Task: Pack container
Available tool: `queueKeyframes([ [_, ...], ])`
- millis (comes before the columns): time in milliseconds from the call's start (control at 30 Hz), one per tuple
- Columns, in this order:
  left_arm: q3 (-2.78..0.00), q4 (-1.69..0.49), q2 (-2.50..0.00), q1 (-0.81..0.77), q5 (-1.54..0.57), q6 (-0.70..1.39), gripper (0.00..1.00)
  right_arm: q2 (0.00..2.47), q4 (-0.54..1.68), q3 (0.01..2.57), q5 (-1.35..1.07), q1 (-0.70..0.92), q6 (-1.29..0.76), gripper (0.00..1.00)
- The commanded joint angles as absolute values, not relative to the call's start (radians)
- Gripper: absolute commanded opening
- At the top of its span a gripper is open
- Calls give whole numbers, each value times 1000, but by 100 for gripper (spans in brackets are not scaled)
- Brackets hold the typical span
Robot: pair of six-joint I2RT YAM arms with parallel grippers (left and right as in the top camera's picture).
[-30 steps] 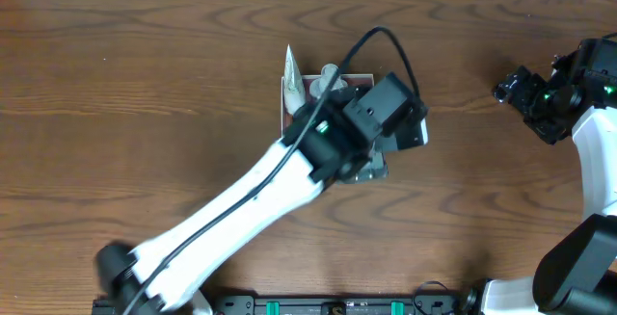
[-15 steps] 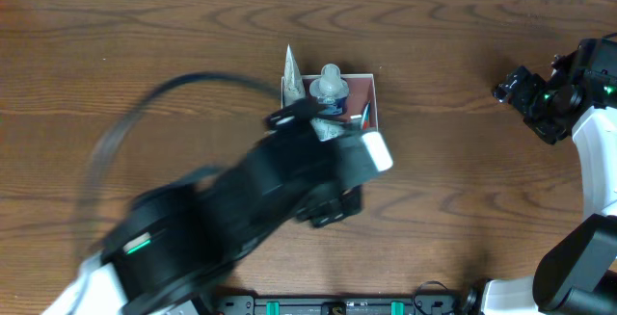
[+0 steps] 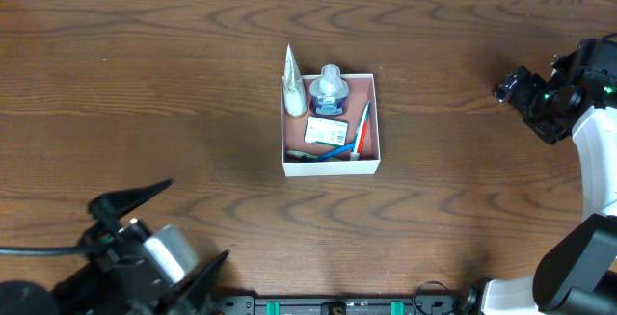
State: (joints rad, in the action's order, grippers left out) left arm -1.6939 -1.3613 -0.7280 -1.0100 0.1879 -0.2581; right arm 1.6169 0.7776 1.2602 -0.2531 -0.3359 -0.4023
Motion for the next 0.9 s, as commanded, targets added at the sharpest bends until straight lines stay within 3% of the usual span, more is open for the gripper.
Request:
queueKeyframes([
  [0,-1694,-1402,-707,-1010,246,-66,98,1620,778,1259,-250,-341,-411,99],
  [267,-1681,-1584,-700,-1008,461,532,98,1620,778,1259,-250,-341,-411,99],
  [333,-1658,-1589,-693,-970,472,586,98,1620,778,1259,-250,-341,-411,99],
  [533,-1531,-1464,-614,-710,406,544,98,1620,778,1259,-250,-341,-411,99],
  [867,-1294,-1245,-373,-336,80,140,98,1620,778,1259,-250,-341,-411,99],
])
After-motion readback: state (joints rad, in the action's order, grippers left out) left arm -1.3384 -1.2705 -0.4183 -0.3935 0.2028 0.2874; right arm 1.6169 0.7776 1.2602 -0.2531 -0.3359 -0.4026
